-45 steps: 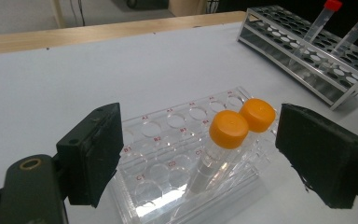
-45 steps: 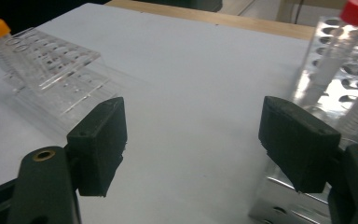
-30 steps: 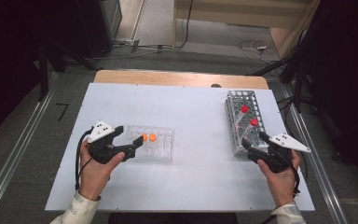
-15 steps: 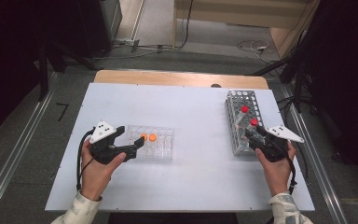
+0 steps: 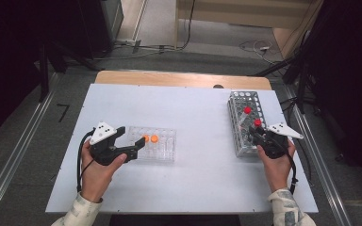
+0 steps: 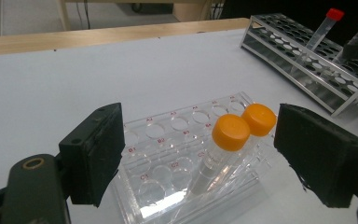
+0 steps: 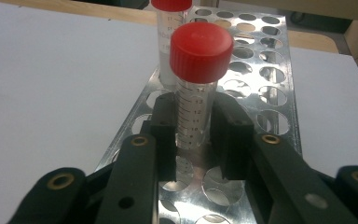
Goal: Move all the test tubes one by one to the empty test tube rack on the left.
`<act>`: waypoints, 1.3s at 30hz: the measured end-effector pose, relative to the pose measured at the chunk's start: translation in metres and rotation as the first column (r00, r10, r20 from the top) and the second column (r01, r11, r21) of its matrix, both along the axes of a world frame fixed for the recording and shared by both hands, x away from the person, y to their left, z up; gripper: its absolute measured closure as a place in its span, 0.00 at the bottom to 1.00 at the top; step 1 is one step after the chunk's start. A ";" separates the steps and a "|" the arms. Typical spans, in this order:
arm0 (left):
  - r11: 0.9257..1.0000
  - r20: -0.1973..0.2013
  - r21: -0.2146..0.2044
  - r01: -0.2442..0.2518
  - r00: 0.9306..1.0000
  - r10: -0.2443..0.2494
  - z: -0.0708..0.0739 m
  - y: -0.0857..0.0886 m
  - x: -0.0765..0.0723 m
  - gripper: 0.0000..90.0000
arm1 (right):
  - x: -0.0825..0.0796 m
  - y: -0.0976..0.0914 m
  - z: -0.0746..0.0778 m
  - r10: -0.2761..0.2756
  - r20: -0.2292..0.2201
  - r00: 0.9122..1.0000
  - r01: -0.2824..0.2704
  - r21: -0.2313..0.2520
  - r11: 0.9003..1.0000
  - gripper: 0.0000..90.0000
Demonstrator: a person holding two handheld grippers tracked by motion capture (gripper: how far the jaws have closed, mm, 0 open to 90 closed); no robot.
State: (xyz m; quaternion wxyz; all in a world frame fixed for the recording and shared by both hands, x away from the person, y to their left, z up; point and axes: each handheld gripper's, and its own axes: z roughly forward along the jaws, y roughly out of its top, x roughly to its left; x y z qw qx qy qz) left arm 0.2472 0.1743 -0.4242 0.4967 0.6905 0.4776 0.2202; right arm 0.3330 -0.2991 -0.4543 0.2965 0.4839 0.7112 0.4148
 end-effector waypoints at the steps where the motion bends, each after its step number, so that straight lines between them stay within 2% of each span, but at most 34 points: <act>1: 1.000 0.000 0.000 0.000 1.000 0.000 0.000 0.000 0.000 0.19 | 0.000 0.000 0.001 0.000 0.002 1.000 0.000 -0.001 1.000 0.79; 14: 1.000 0.003 0.002 0.003 1.000 -0.003 0.001 -0.001 0.000 0.19 | -0.007 -0.002 0.024 0.008 0.055 0.998 -0.009 0.017 1.000 0.80; 24: 1.000 0.011 -0.003 0.002 1.000 -0.002 0.003 -0.001 -0.002 0.19 | -0.020 -0.003 0.051 0.026 0.117 0.993 -0.029 0.023 0.999 0.80; 33: 1.000 0.017 -0.005 0.009 1.000 -0.008 0.006 -0.003 -0.003 0.19 | -0.034 0.014 0.060 0.102 0.123 0.987 -0.107 0.035 0.994 0.80; 39: 1.000 0.025 -0.006 0.015 1.000 -0.015 0.008 -0.004 -0.005 0.19 | -0.043 0.035 0.061 0.179 0.122 0.976 -0.184 0.033 0.982 0.80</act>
